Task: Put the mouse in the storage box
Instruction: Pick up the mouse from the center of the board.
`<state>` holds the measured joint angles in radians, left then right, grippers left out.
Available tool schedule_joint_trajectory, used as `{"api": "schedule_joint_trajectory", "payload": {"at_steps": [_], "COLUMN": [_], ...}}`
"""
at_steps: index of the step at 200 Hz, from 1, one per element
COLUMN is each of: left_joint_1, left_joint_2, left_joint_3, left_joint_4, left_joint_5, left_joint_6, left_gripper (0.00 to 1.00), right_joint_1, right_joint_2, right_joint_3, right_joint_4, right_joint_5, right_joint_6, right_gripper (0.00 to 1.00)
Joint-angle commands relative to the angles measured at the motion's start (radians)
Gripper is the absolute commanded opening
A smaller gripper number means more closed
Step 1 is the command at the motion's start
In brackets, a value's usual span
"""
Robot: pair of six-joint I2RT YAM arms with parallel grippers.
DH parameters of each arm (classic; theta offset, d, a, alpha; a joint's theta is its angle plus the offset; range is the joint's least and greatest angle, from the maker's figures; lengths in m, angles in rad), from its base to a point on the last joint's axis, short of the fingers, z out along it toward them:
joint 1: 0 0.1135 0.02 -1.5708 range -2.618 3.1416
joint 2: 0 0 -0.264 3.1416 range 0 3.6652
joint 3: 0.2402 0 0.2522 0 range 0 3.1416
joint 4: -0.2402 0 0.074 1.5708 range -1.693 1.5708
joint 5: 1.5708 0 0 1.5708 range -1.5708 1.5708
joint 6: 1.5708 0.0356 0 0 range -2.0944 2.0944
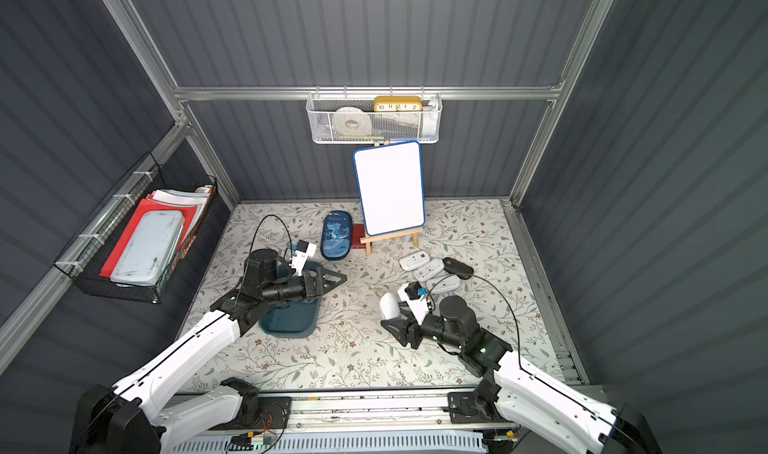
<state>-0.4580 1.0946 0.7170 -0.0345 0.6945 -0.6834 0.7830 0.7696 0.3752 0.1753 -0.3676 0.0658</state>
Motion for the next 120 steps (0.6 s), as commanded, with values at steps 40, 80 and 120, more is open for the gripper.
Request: {"api": "schedule_joint_trajectory", "payload": {"at_steps": [40,80,120], "left_joint_1": [-0.119,-0.142,-0.149], "left_joint_2": [0.011,0.052,0.053], "left_joint_3": [-0.034,-0.05,-0.083], "left_joint_4": [0.054,0.001,-0.014], "left_joint_5": [-0.038,-0.081,-0.111], "left_joint_6": [0.004,0.013,0.012], "left_gripper": [0.96,0.92,0.85], "right_joint_1": [0.147,0.168,0.168], "right_joint_2": [0.24,0.339,0.4], "right_joint_3": [0.159,0.224,0.276], "right_joint_4": [0.046,0.037,-0.009], "right_joint_5": [0.013,0.03,0.088], "right_joint_6": [-0.207,-0.21,-0.222], "right_gripper": [0.36,0.36,0.38]}}
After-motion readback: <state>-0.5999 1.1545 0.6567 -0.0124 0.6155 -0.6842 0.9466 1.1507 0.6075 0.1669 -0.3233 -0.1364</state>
